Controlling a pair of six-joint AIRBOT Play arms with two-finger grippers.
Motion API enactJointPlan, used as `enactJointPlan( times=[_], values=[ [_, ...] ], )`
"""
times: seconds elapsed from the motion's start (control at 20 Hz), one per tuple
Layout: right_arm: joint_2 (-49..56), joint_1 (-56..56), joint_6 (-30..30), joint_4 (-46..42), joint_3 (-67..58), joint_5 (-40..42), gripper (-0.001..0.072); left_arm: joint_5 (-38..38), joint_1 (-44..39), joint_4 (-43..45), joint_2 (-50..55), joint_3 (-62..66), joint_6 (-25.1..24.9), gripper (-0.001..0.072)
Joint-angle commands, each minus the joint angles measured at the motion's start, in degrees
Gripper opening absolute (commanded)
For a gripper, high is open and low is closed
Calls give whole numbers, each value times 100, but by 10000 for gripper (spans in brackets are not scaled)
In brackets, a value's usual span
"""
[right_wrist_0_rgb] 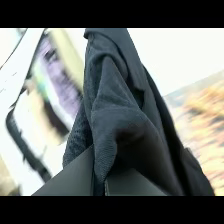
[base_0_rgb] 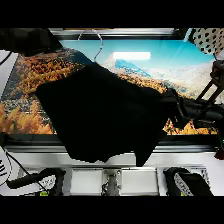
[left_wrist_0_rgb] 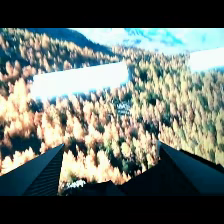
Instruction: Fold the clothes and pants, and hang the long-sleeved shirts on hangers.
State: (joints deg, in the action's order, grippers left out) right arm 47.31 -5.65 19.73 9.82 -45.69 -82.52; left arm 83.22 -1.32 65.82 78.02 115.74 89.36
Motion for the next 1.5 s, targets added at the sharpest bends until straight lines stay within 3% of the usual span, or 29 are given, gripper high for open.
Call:
enactJointPlan(
  times=[0.0, 0.05, 0.1, 0.45, 0.75, 0.95, 1.2, 1.25, 1.45],
  values=[
    [-66, -37, -44, 238, -203, 1408, 4, -616, 96, 20, -525, -511, -2, 415],
    [-83, -114, -70, 177, -328, 1779, 4, -721, 96, 22, -688, -715, -2, 123],
    [-85, -240, -109, -20, -496, 2135, 4, -852, 94, 17, -859, -938, -13, 14],
    [-262, -1631, -22, -1235, -1392, 4103, 3, -1294, -157, 20, -1585, -2037, -11, 14],
    [-463, -2973, 1163, -3021, -1847, 6102, 3, -1298, -623, 20, -1663, -2406, -7, 14],
    [-181, -3967, 1862, -4433, -2317, 6470, 3, -1370, -935, 22, -1663, -2638, -7, 14],
    [844, -4828, 2127, -4583, -3781, 6474, 3, -1624, -1167, 15, -1646, -2695, -2, 14],
    [1344, -4870, 2098, -5001, -5047, 6839, 3, -1622, -1167, 15, -1646, -2695, -2, 14],
    [1355, -4885, 2100, -5235, -5058, 7066, 4, -1617, -1167, 15, -1646, -2695, -2, 15]
  ],
)
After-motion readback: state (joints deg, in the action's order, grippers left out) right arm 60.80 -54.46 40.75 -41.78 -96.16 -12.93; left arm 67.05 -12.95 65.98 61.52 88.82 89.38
